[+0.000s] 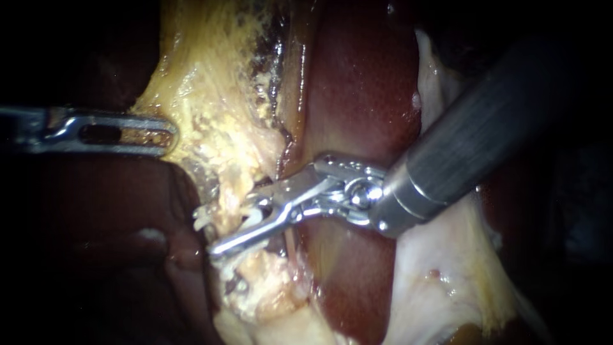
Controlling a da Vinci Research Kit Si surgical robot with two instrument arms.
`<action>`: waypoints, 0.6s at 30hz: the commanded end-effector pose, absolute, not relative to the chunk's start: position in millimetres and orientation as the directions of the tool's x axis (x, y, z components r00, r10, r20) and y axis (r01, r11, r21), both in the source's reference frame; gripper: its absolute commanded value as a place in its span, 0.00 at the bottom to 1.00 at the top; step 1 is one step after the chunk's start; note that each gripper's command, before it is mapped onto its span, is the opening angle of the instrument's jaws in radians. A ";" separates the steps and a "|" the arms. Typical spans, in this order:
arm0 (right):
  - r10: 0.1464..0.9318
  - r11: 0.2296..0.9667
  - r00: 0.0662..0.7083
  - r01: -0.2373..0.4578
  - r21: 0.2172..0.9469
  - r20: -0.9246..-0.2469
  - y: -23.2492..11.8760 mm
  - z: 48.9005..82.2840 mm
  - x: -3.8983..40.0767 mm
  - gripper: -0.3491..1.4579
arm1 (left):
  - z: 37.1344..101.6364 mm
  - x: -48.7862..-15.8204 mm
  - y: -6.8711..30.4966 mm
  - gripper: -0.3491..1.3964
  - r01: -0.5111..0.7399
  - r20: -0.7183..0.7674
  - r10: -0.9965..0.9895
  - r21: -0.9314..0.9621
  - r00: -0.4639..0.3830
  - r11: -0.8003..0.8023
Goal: Clipping third clip left tube
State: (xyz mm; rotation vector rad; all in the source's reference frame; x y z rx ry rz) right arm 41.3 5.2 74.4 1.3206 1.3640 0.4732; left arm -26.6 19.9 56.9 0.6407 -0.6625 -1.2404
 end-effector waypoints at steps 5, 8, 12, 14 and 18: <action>0.897 0.238 0.263 0.389 0.890 -0.355 6.3 73.7 41.0 0.45 | 56.8 -26.7 19.8 0.00 0.633 0.105 -0.976 0.747 0.190 0.204; 0.909 0.200 0.275 0.373 0.906 -0.314 6.8 73.4 40.6 0.40 | 56.7 -26.7 19.8 0.00 0.633 0.105 -0.976 0.747 0.190 0.203; 0.919 0.177 0.274 0.351 0.920 -0.282 7.1 73.4 40.4 0.36 | 56.7 -26.8 19.8 0.00 0.633 0.105 -0.976 0.747 0.189 0.203; 0.924 0.170 0.271 0.338 0.926 -0.269 7.1 73.5 40.4 0.34 | 56.7 -26.8 19.7 0.00 0.633 0.105 -0.976 0.747 0.189 0.203; 0.931 0.172 0.256 0.316 0.933 -0.259 7.2 73.6 40.0 0.09 | 56.7 -26.8 19.7 0.00 0.632 0.104 -0.976 0.748 0.190 0.203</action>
